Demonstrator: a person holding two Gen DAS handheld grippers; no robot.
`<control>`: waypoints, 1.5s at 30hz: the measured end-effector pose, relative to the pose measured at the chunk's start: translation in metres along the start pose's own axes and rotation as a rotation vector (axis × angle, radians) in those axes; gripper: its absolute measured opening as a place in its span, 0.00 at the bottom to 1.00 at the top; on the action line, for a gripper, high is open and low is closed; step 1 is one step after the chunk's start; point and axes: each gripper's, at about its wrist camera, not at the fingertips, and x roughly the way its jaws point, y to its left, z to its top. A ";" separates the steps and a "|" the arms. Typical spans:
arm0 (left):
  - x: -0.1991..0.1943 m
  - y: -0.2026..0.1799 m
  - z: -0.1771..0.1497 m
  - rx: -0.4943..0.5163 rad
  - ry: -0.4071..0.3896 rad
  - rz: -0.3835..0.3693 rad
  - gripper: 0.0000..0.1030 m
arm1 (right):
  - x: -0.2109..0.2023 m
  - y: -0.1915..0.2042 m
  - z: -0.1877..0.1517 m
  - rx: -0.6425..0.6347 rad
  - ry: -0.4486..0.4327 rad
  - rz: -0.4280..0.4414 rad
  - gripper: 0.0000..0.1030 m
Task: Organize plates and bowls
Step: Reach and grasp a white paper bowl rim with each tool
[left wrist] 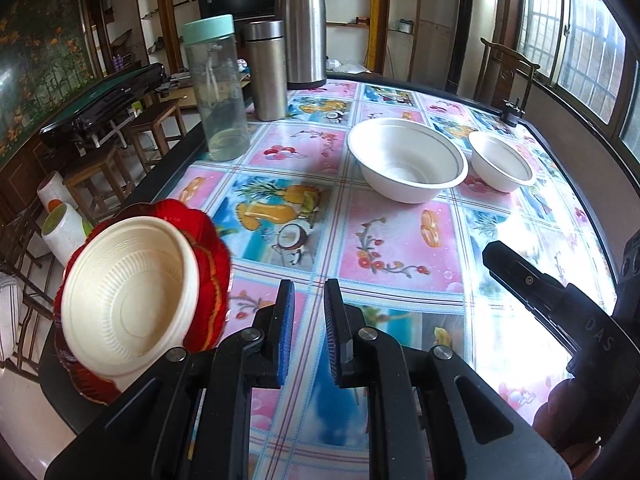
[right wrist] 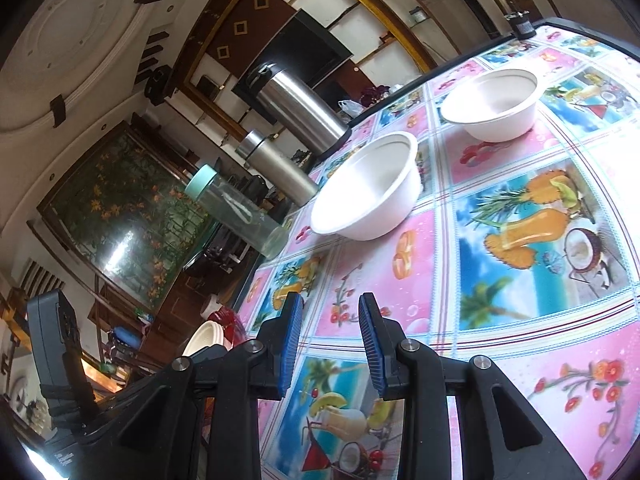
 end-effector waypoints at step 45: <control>0.138 -0.006 0.148 -0.101 0.352 -0.164 0.29 | 0.093 -0.064 0.117 0.325 0.099 -0.193 0.37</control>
